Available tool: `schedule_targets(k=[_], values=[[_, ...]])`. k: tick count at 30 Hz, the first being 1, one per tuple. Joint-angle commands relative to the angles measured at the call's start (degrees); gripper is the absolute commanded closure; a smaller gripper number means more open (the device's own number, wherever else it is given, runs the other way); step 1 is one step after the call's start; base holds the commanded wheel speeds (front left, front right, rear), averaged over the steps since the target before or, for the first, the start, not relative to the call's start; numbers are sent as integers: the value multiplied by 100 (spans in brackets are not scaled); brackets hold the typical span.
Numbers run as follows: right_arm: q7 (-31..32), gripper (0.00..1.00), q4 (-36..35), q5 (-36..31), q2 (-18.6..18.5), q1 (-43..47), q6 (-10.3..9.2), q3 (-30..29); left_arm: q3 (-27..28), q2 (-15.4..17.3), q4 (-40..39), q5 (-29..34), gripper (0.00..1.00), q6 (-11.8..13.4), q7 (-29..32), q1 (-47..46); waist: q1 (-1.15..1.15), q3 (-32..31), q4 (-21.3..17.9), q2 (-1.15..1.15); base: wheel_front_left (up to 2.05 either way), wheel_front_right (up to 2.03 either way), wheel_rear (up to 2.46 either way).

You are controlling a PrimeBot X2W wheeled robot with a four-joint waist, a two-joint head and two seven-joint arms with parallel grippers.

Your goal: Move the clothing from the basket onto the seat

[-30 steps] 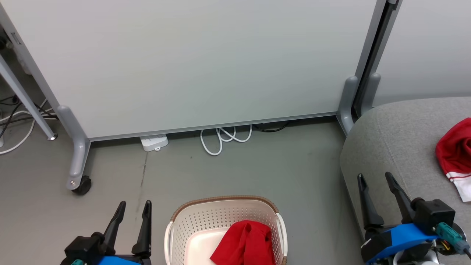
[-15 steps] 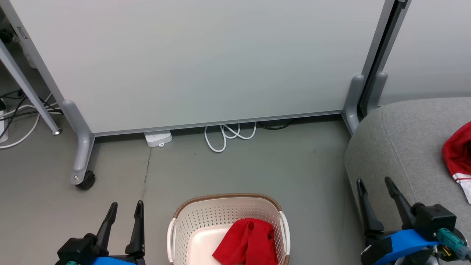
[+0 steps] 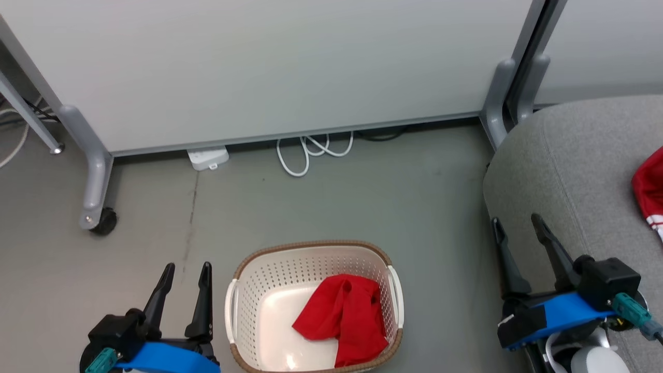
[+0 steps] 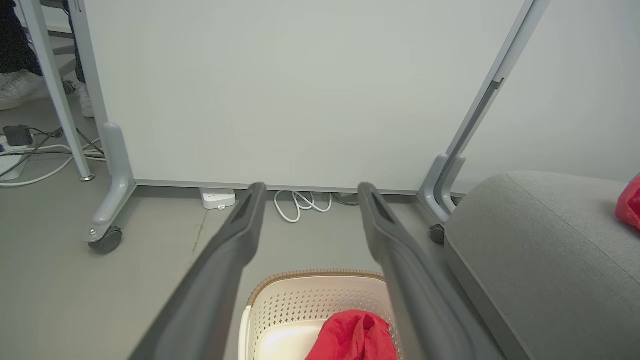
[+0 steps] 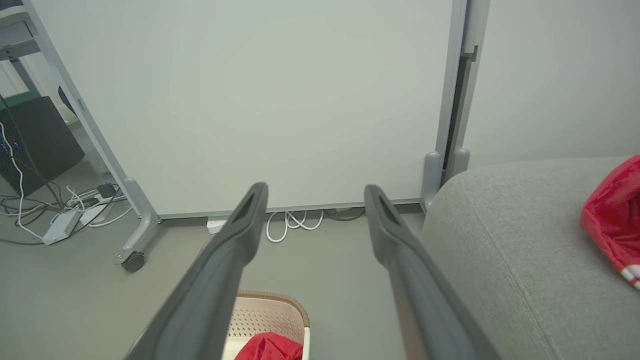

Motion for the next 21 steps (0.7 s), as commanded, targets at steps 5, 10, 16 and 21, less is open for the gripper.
schedule_targets(k=[5,10,16,21], values=[[-51,0,-212,-109,15,-711,-4,212,-214,118,-22,-5,0,6,-17,-601,0,1337,-452,0,0,0,0],[-233,0,-192,-56,13,-1406,-4,406,-491,262,99,-40,0,5,-17,-1116,0,2298,-938,0,0,0,0],[-542,0,-117,89,14,-2085,-4,656,-932,569,496,-56,0,6,-18,-1792,0,3301,-1496,0,0,0,0],[-751,0,-67,228,19,-2409,-4,799,-1333,874,1068,-117,0,6,-18,-2407,0,3936,-1852,0,0,0,0]])
